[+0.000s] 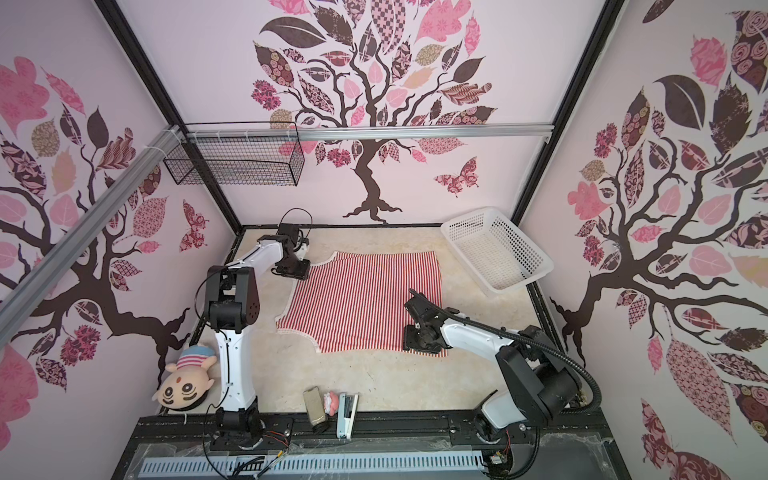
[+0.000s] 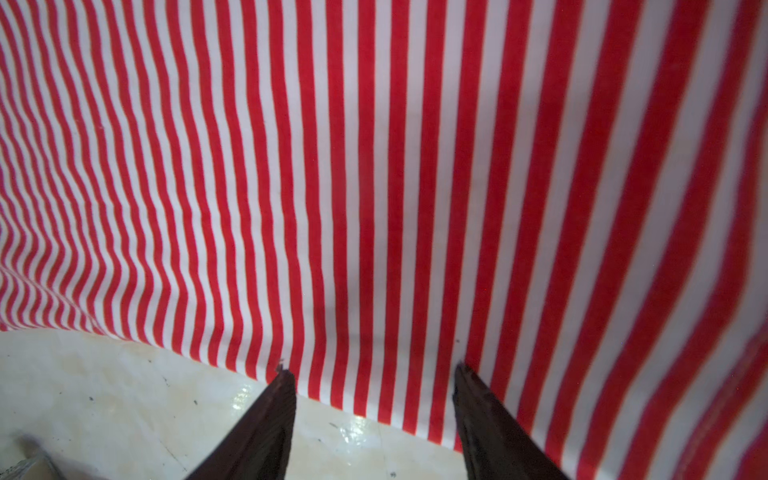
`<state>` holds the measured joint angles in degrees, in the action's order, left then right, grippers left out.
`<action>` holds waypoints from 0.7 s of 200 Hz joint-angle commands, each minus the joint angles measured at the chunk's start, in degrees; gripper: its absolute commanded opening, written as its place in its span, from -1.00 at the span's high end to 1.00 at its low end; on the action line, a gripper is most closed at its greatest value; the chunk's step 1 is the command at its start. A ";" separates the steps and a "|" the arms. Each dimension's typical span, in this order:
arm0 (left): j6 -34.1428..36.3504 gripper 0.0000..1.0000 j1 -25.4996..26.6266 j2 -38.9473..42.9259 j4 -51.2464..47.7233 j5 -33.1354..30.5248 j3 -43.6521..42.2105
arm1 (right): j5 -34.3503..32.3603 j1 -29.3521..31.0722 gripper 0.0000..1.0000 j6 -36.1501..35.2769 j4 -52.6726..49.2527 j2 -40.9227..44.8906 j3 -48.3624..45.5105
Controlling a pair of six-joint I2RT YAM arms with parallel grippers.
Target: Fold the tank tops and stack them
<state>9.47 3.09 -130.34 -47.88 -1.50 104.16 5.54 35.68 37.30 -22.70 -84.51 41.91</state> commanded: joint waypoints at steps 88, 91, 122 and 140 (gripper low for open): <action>3.88 0.07 -2.83 8.33 0.16 -3.60 -5.91 | 2.27 4.13 -0.28 1.86 -0.31 -2.46 6.07; 3.81 0.07 -2.76 9.55 0.30 -3.19 -6.47 | 1.88 4.13 -0.29 1.92 -0.71 -1.27 6.20; 5.23 0.04 -1.12 23.20 0.87 1.76 -13.92 | -3.09 4.13 -0.51 2.06 -6.97 8.76 9.79; 7.14 0.04 1.82 31.29 1.16 1.62 -20.46 | -6.08 4.01 -0.51 2.08 -11.54 11.13 10.90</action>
<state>13.69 1.45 -109.27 -47.18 -2.46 89.60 4.51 39.57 39.05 -26.55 -77.21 49.67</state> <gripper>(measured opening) 0.480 0.756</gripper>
